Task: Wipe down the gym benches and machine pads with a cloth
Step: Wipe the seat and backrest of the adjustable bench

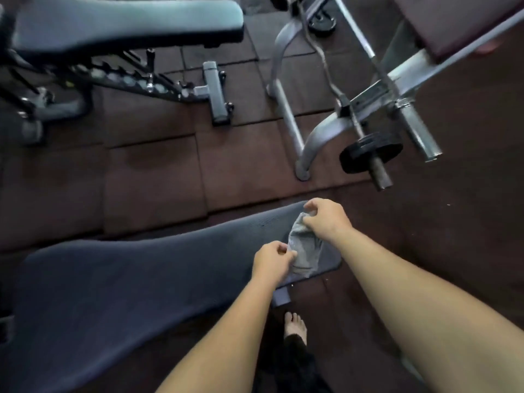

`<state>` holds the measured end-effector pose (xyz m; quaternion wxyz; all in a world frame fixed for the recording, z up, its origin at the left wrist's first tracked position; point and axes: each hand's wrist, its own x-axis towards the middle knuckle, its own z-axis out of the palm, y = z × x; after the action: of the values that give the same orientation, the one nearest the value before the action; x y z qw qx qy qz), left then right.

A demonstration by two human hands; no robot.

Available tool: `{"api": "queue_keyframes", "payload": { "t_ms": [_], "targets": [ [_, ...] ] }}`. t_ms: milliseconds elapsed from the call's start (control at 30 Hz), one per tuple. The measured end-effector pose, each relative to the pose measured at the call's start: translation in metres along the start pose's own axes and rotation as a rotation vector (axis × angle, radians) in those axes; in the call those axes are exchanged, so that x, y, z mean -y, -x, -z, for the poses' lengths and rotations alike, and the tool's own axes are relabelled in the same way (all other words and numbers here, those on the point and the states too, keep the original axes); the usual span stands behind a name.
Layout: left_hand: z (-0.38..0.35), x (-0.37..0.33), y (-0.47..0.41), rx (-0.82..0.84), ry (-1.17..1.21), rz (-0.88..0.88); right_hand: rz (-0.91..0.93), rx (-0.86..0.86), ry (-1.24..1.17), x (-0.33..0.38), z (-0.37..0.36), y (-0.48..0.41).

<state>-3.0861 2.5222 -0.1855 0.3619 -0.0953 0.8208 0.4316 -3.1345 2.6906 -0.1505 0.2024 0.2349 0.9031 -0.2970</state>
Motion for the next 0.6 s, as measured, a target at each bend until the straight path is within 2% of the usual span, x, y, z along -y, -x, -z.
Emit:
{"api": "queue_keyframes", "payload": {
  "t_ms": [100, 200, 333, 400, 500, 600],
  "targets": [
    [-0.02, 0.024, -0.025, -0.018, -0.026, 0.022, 0.125, 0.105, 0.117, -0.005, -0.038, -0.047],
    [-0.027, 0.045, -0.045, -0.104, -0.176, -0.045, 0.238, 0.138, 0.226, -0.017, -0.067, -0.075],
    [-0.009, 0.079, -0.065, -0.355, -0.454, -0.297, 0.403, -0.017, 0.205, -0.039, -0.093, -0.075],
    [0.006, 0.098, -0.075, -0.49, -0.585, -0.431, 0.461, -0.024, 0.193, -0.051, -0.112, -0.065],
    [0.026, 0.128, -0.089, -0.473, -0.77, -0.422, 0.453, 0.03, 0.348, -0.064, -0.148, -0.05],
    [0.03, 0.151, -0.099, -0.419, -0.885, -0.392, 0.437, -0.08, 0.435, -0.064, -0.168, -0.055]
  ]
}}
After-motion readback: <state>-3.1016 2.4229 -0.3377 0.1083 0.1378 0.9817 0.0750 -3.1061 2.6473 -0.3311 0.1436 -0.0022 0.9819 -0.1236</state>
